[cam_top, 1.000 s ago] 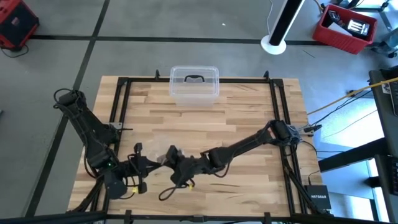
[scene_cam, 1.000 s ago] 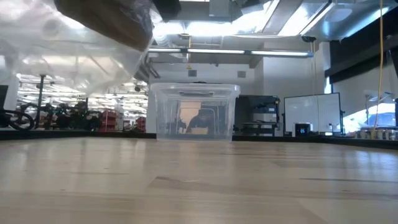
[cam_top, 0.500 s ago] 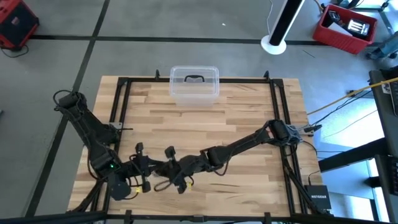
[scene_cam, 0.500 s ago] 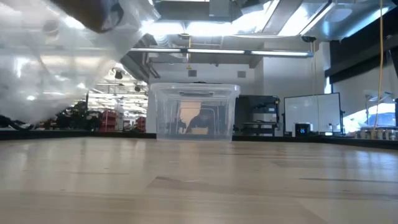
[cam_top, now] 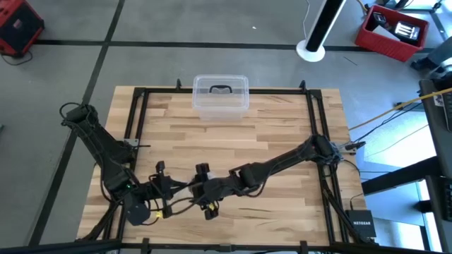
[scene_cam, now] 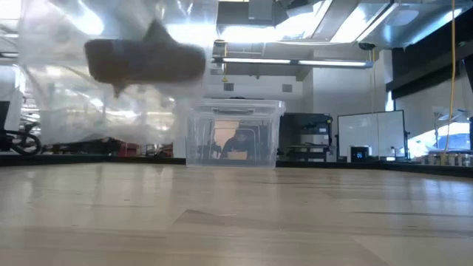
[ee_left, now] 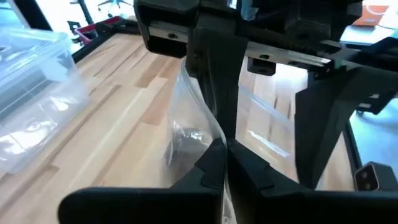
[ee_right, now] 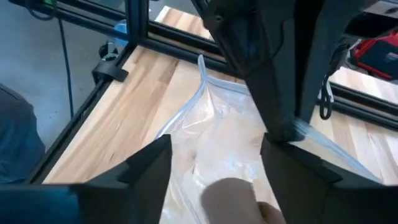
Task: Roll bandage
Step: Close the transparent zip bag
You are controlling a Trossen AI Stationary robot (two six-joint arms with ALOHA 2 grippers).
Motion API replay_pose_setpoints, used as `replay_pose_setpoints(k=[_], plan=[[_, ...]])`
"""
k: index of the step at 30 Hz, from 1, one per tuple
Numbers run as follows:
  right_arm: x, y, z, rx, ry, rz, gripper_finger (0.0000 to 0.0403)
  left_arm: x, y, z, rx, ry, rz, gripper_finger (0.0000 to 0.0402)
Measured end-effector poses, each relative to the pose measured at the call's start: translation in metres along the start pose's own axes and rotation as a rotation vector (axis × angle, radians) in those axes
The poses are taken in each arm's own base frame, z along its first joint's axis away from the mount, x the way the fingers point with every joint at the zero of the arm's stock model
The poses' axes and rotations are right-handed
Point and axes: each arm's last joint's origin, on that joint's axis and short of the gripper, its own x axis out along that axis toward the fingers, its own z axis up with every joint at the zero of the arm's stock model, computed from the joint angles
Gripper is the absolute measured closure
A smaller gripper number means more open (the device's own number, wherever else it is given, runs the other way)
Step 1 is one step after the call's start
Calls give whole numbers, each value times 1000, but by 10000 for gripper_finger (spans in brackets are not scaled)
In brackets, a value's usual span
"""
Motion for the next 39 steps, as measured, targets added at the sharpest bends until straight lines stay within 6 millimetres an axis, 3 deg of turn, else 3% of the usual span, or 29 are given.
replay_pose_setpoints(k=[5,9,13,18,24,28,32,36,39], plan=[[-19,-5,14,10,87,-3,140,0,0,-2,18,4,4,396],[-55,-6,30,80,206,55,139,0,-1,0,2,-13,7,396],[-86,5,31,79,374,87,139,2,-1,-3,71,17,-15,396],[-97,15,28,7,429,31,139,6,-1,1,128,-1,2,396],[-114,5,38,-65,373,-37,139,14,3,3,152,2,34,396],[-126,-6,34,-74,448,-53,139,19,7,5,145,2,58,396],[-155,-14,38,-50,453,-57,139,28,12,9,88,2,93,390],[-185,-3,26,-46,485,-50,139,41,16,11,1,9,125,352],[-204,8,6,-41,480,-81,139,53,17,13,-39,11,132,308]])
